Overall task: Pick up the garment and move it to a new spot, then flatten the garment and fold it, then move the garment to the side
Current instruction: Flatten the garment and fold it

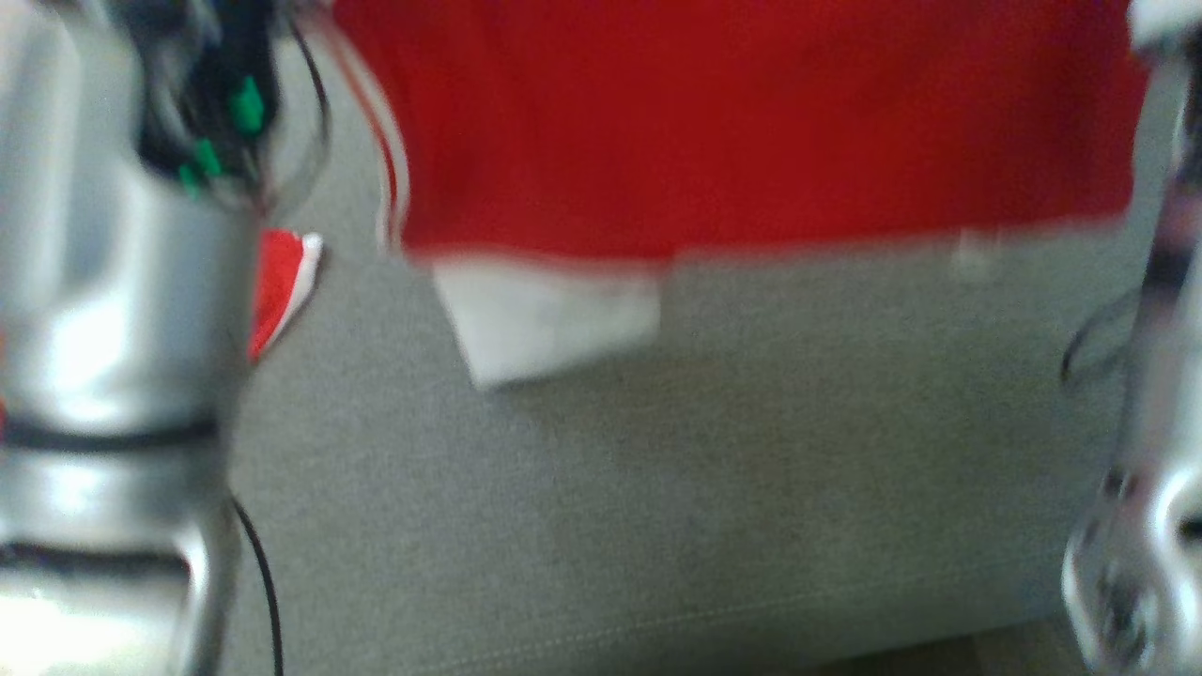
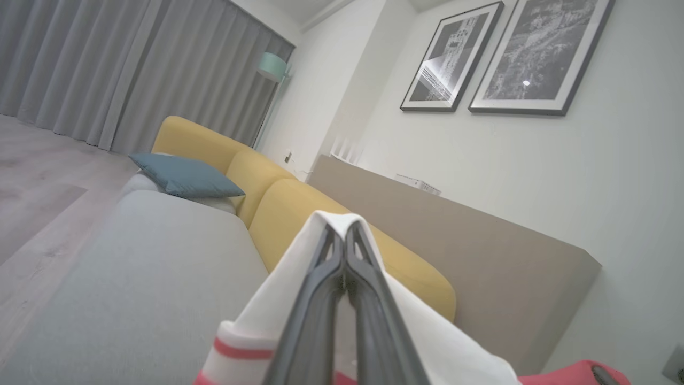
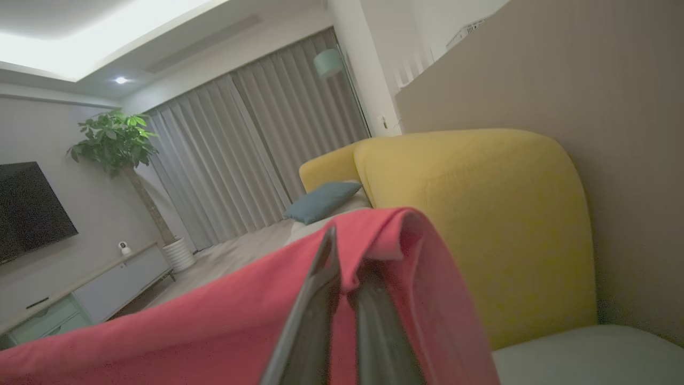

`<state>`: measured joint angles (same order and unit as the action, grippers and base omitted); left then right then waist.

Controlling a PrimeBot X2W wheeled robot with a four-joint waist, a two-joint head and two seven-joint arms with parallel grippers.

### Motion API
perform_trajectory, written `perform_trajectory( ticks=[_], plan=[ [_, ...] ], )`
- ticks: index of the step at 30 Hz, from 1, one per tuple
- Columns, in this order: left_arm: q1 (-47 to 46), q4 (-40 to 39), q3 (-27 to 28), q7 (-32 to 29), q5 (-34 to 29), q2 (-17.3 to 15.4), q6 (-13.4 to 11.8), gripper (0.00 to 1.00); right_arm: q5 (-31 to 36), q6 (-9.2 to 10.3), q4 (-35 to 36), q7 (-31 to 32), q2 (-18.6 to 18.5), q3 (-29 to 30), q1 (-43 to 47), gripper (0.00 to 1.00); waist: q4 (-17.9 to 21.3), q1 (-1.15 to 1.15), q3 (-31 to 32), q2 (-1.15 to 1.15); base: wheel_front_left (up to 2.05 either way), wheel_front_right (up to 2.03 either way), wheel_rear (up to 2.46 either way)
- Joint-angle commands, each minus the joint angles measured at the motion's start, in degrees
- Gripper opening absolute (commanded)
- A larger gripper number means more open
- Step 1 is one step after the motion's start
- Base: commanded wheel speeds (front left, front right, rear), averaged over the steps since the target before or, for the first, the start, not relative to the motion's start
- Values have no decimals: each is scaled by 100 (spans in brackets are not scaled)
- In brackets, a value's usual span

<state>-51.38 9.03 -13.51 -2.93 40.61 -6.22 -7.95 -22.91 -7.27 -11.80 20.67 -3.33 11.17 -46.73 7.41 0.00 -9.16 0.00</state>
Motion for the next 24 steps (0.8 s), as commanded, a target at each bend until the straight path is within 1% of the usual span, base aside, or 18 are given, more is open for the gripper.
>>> perform_trajectory(
  ticks=[1, 5, 8, 11, 12, 14, 17, 20, 21, 24],
  plan=[
    [-927, 380, 299, 89, -76, -200, 106, 0, 98, -22, -379, -273, -74, -90, -996, 0, -124, 0, -760, 0, 0, 0, 0],
    [-2283, 1479, 535, 695, -189, -214, 214, 0, 282, -22, -1589, -1180, -288, -97, -2481, 0, -218, 0, -1132, 0, 0, 0, 0],
    [-2952, 2050, 648, 1215, -193, -147, 369, 0, 217, -22, -2294, -1896, -378, -162, -3197, 0, -295, 0, -1290, 0, 0, 0, 0],
    [-3254, 2465, 646, 1533, -196, -70, 606, 0, -63, -22, -2810, -2511, -442, -301, -3480, 0, -361, 0, -1386, 0, 0, 0, 0],
    [-3254, 2465, 646, 1533, -196, -70, 606, 0, -63, -22, -2810, -2511, -442, -301, -3480, 0, -361, 0, -1386, 0, 0, 0, 0],
    [-3230, 2700, 584, 1629, -214, -3, 757, 0, -298, -22, -3094, -2745, -485, -415, -3441, 0, -407, 0, -1443, 0, 0, 0, 0],
    [-2973, 3057, 452, 1700, -238, 99, 945, 0, -631, -22, -3562, -2830, -605, -597, -3205, 0, -483, 0, -1507, 0, 0, 0, 0],
    [-2539, 3402, 340, 1742, -238, 177, 1084, 0, -1070, -22, -4003, -2672, -667, -666, -2916, 0, -549, 0, -1517, 0, 0, 0, 0],
    [-2170, 3598, 259, 1760, -257, 209, 1158, 0, -1242, -22, -4290, -2431, -751, -798, -2661, 0, -590, 0, -1472, 0, 0, 0, 0],
    [-1587, 3835, 159, 1774, -257, 233, 1270, 0, -1431, -22, -4533, -2053, -865, -1102, -2237, 0, -639, 0, -1343, 0, 0, 0, 0]
  ],
)
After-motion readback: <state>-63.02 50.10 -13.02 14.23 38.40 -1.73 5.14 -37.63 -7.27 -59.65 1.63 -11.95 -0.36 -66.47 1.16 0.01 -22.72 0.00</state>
